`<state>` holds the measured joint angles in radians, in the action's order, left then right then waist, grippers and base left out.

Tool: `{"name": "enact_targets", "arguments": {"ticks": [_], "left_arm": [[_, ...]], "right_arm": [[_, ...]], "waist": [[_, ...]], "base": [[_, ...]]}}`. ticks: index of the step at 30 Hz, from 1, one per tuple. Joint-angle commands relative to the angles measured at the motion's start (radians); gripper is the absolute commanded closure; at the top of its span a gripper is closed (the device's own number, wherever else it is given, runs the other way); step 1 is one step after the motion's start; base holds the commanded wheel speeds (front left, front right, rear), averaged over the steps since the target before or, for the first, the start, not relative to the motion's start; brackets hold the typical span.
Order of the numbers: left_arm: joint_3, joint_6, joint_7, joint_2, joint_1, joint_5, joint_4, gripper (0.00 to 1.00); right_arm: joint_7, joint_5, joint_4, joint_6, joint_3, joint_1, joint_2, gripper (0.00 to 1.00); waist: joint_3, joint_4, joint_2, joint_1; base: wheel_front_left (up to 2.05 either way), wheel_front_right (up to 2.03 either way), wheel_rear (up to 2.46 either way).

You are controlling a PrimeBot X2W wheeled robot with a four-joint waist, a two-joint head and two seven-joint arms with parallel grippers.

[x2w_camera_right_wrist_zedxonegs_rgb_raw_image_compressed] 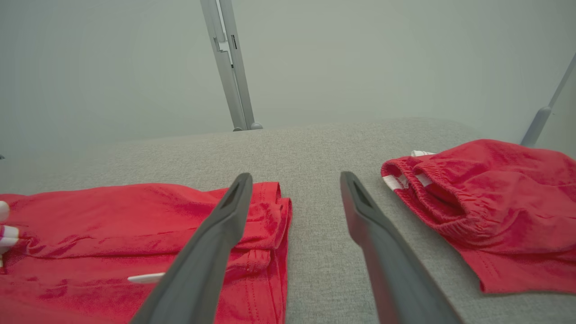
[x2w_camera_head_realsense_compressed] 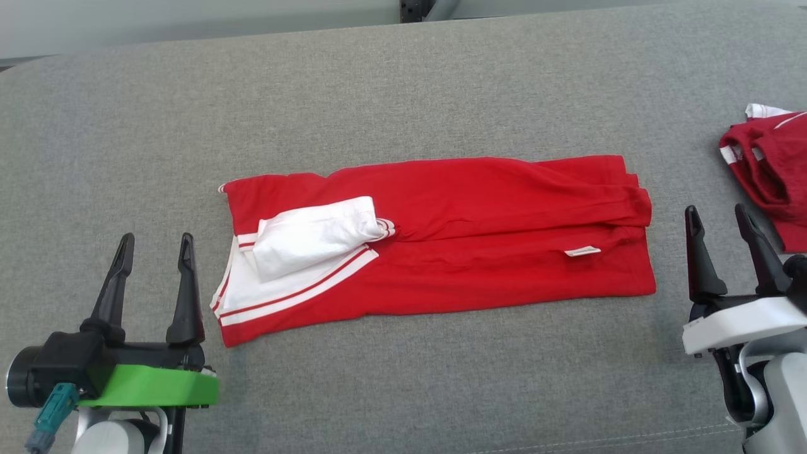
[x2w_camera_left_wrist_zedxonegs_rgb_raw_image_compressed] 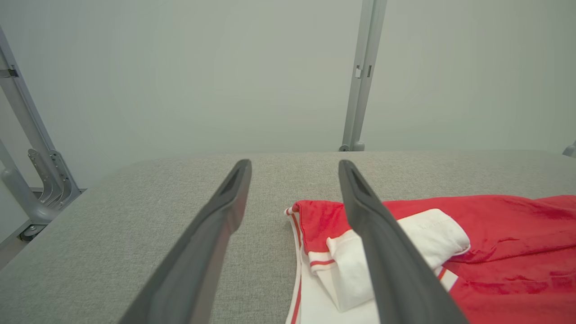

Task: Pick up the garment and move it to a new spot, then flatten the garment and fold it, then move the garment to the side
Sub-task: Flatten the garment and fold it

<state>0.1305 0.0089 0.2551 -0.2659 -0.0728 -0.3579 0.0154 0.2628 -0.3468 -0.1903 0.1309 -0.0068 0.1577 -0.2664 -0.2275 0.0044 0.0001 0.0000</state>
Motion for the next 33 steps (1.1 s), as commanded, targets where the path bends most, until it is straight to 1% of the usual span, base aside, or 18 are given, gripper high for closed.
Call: {"name": "enact_targets", "arguments": {"ticks": [1, 2, 5, 11, 16, 21, 22, 23, 24, 25, 29, 33], "left_arm": [[0.0, 0.0, -0.002, 0.0, -0.019, 0.007, 0.002, 0.0], [0.004, 0.001, -0.002, 0.002, -0.03, 0.009, 0.005, 0.0], [0.012, -0.004, -0.001, 0.005, -0.047, 0.011, 0.001, 0.0], [0.024, -0.016, 0.003, 0.012, -0.083, 0.008, -0.012, 0.0], [0.022, -0.022, 0.007, 0.02, -0.107, 0.01, -0.025, 0.0], [0.018, -0.025, 0.01, 0.027, -0.118, 0.019, -0.03, 0.0], [0.016, -0.025, 0.01, 0.028, -0.12, 0.021, -0.029, 0.0], [0.014, -0.026, 0.011, 0.029, -0.122, 0.022, -0.029, 0.0], [0.012, -0.027, 0.01, 0.03, -0.124, 0.024, -0.029, 0.0], [0.011, -0.027, 0.009, 0.031, -0.125, 0.025, -0.027, 0.0], [0.003, -0.03, 0.01, 0.033, -0.128, 0.028, -0.022, 0.0], [-0.006, -0.034, 0.01, 0.037, -0.131, 0.033, -0.017, 0.0]], "right_arm": [[0.003, -0.006, -0.011, 0.0, -0.005, 0.017, -0.005, 0.0], [0.003, -0.016, -0.054, 0.0, -0.009, 0.045, -0.008, 0.0], [0.003, -0.036, -0.133, 0.0, 0.002, 0.094, -0.009, 0.0], [0.003, -0.072, -0.289, 0.0, 0.059, 0.183, -0.009, 0.0], [0.003, -0.115, -0.404, 0.0, 0.106, 0.225, 0.003, 0.0], [0.001, -0.156, -0.478, 0.0, 0.14, 0.243, 0.017, 0.0], [0.0, -0.162, -0.482, 0.0, 0.146, 0.244, 0.019, 0.24], [-0.001, -0.168, -0.483, 0.0, 0.152, 0.246, 0.021, 0.61], [-0.001, -0.172, -0.48, 0.0, 0.156, 0.246, 0.02, 0.94], [-0.001, -0.174, -0.471, 0.0, 0.159, 0.245, 0.019, 1.0], [0.001, -0.178, -0.424, -0.001, 0.141, 0.237, -0.002, 1.0], [0.002, -0.171, -0.371, -0.001, 0.1, 0.22, -0.027, 1.0]], "waist": [[-0.009, 0.008, -0.0001, 0.0], [-0.019, 0.017, -0.0001, 0.0], [-0.035, 0.032, -0.0001, 0.0], [-0.067, 0.065, -0.0001, 0.0], [-0.087, 0.08, -0.0001, 0.0], [-0.1, 0.085, -0.0001, 0.0], [-0.102, 0.084, -0.0001, 0.0], [-0.104, 0.083, -0.0001, 0.0], [-0.106, 0.082, -0.0001, 0.0], [-0.108, 0.08, -0.0001, 0.0], [-0.114, 0.071, -0.0001, 0.0], [-0.117, 0.062, -0.0001, 0.0]], "base": [[0.0, 0.0, 0.0], [0.0, 0.0, 0.0], [0.0, 0.0, 0.0], [0.0, 0.0, 0.0], [0.0, 0.0, 0.0], [0.0, 0.0, 0.0], [0.0, 0.0, 0.0], [0.0, 0.0, 0.0], [0.0, 0.0, 0.0], [0.0, 0.0, 0.0], [0.0, 0.0, 0.0], [0.0, 0.0, 0.0]]}}
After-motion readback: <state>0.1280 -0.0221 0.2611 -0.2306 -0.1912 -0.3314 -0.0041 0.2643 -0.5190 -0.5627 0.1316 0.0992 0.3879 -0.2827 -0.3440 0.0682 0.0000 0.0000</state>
